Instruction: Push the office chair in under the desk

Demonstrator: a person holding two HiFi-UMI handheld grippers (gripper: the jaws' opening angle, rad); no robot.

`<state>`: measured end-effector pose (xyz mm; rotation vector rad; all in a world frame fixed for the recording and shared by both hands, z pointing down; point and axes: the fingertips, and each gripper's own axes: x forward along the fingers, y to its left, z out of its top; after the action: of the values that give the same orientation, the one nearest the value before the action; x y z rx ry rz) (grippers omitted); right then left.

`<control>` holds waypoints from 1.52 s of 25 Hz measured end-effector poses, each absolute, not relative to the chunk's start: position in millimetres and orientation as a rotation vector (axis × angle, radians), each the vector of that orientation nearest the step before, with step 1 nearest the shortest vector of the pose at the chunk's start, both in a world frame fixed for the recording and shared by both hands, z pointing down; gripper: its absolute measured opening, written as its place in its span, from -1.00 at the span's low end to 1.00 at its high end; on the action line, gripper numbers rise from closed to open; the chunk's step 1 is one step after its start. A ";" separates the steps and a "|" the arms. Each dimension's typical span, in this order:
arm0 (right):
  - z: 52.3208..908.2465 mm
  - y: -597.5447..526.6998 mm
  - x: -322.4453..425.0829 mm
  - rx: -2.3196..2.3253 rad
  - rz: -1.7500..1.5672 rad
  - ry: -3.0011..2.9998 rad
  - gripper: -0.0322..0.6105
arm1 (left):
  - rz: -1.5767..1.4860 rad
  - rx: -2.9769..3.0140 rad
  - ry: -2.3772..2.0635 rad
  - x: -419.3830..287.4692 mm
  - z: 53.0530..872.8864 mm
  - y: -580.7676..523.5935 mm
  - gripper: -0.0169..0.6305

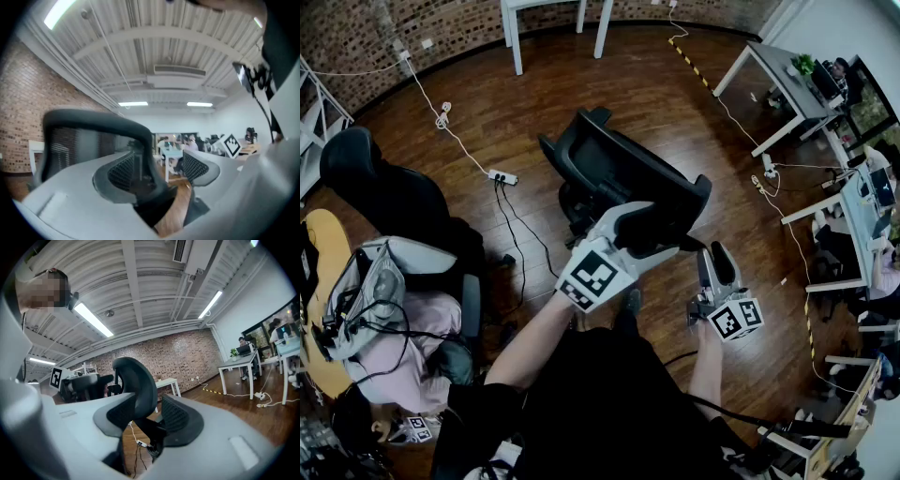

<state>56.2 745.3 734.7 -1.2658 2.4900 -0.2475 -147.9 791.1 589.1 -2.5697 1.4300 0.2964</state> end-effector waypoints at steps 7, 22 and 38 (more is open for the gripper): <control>682.3 684.6 87.1 -1.173 -0.085 2.687 0.09 | 0.057 -2.623 1.497 -197.8 625.0 615.5 0.73; 659.3 590.6 204.2 -0.965 0.125 2.800 0.03 | 0.042 -2.839 1.328 -37.5 653.0 548.2 0.55; 664.9 435.0 213.0 -0.565 0.052 2.987 -0.06 | 0.099 -2.667 1.652 -24.3 658.0 450.6 0.55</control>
<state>213.0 435.0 664.9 -0.5646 2.9866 0.0522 -24.3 450.6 658.0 -2.6672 1.6523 0.0988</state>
